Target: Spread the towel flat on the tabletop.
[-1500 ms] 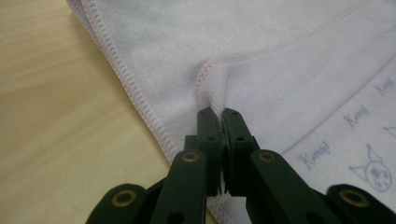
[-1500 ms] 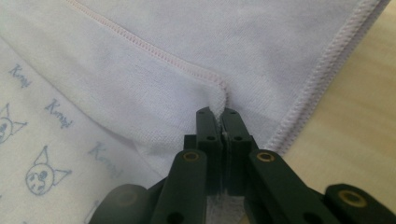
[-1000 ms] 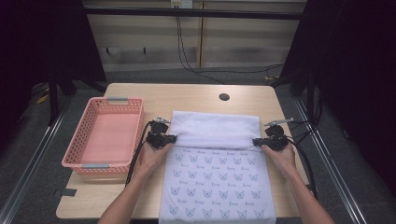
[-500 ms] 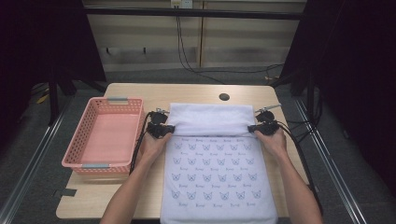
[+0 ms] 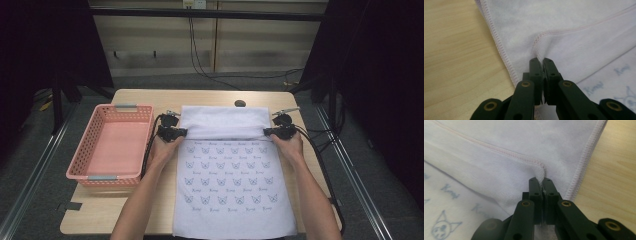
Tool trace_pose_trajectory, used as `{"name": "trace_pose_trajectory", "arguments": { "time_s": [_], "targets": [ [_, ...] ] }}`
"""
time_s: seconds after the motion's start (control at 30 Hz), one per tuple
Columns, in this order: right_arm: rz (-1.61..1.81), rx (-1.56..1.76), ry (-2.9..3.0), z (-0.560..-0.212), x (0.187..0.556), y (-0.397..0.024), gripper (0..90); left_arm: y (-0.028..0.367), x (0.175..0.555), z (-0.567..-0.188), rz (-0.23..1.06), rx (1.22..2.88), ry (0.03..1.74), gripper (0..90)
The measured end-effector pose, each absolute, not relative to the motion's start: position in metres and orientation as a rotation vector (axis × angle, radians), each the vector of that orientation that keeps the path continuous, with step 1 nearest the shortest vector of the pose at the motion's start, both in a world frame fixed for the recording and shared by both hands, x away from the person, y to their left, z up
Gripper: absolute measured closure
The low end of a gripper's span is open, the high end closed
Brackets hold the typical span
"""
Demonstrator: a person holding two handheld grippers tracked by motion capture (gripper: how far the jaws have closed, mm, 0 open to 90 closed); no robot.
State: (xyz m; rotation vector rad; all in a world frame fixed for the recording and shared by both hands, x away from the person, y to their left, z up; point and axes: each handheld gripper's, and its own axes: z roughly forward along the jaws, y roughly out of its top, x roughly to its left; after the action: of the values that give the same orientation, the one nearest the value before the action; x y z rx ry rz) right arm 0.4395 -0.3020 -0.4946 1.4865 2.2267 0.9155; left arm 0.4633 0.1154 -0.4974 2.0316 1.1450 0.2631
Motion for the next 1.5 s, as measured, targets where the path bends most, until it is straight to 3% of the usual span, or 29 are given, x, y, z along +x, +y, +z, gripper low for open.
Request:
{"name": "trace_pose_trajectory", "arguments": {
  "time_s": [0.5,1.13,1.33,1.5],
  "targets": [
    [1.321,1.345,2.098,-0.421,0.411,-0.334,88.2,0.133,0.428,-0.418,0.201,1.830,0.985,87.1],
    [1.449,1.155,2.059,-0.332,0.340,-0.345,88.2,0.149,0.349,-0.329,0.269,1.825,0.732,87.1],
    [1.503,1.104,2.057,-0.332,0.300,-0.350,88.2,0.154,0.313,-0.336,0.252,1.846,0.679,87.0],
    [1.481,1.119,2.165,-0.375,0.261,-0.345,88.1,0.154,0.287,-0.389,0.164,1.921,0.709,86.8]
  ]
}}
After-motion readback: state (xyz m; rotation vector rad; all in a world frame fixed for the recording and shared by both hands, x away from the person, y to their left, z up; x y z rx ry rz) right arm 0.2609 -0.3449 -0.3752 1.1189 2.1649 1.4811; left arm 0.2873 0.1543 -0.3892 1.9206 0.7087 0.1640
